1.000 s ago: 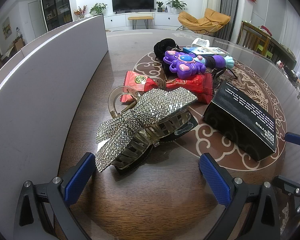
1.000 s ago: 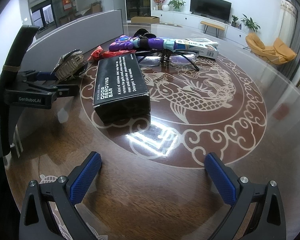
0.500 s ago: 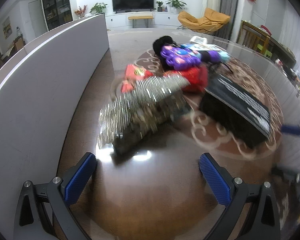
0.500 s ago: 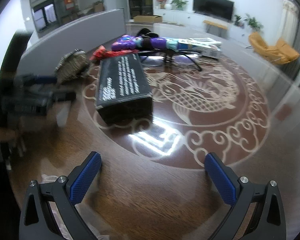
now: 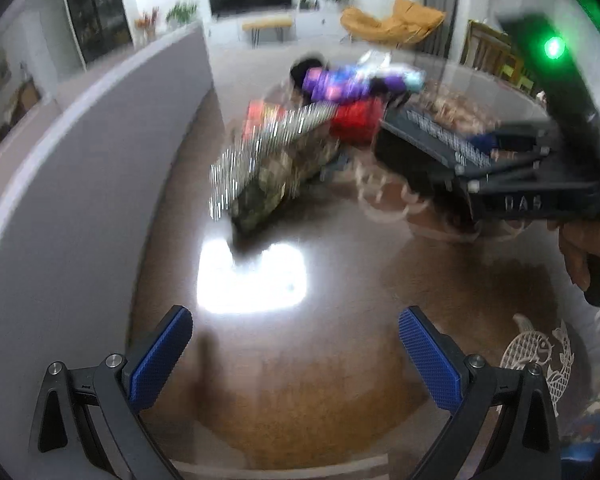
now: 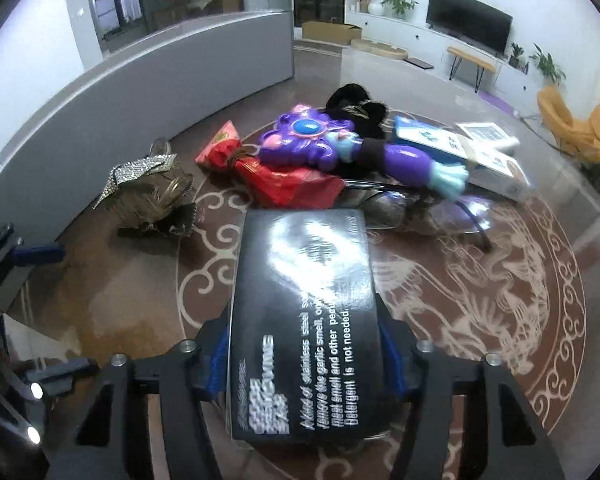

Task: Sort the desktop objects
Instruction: 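Grasp the black odor bar box with right tool while left tool grasps the rhinestone hair claw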

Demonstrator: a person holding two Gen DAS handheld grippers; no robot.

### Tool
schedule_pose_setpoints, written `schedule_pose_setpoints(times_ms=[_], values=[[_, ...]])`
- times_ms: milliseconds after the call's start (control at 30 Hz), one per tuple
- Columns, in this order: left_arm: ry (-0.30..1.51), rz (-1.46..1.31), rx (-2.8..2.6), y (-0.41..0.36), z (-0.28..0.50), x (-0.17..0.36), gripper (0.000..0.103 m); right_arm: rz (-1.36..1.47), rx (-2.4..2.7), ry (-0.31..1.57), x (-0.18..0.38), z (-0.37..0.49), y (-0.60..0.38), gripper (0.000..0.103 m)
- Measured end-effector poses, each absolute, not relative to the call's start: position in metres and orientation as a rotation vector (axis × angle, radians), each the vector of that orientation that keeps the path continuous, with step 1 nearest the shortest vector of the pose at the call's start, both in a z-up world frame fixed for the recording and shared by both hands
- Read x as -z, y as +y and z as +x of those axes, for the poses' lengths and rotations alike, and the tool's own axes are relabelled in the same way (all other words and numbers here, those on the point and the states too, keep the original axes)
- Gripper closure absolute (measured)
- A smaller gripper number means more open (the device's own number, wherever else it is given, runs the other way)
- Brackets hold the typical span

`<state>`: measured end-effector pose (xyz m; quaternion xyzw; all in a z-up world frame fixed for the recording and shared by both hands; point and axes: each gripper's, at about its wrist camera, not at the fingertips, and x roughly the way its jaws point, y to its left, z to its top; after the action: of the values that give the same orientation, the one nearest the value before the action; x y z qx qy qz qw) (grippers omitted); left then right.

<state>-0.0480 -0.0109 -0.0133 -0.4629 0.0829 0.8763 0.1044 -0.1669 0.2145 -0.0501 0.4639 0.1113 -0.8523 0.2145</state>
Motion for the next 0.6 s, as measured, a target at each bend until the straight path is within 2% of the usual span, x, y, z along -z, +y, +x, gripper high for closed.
schedule_pose_setpoints(times_ms=[133, 233, 467, 600], values=[[0.355, -1.265, -2.631, 0.006, -0.066, -0.009, 0.000, 1.283, 2.418, 0.300, 0.051, -0.146, 0.250, 0.044], [0.346, -1.258, -2.600, 0.013, -0.092, -0.012, 0.000, 1.299, 2.444, 0.277, 0.051, -0.121, 0.285, 0.043], [0.394, -1.391, -2.520, 0.029, -0.133, 0.014, 0.000, 1.311, 2.513, 0.218, 0.048, -0.073, 0.341, 0.043], [0.227, -1.305, -2.379, 0.042, -0.107, 0.007, 0.000, 1.290, 2.529, 0.236, 0.049, -0.058, 0.358, 0.043]])
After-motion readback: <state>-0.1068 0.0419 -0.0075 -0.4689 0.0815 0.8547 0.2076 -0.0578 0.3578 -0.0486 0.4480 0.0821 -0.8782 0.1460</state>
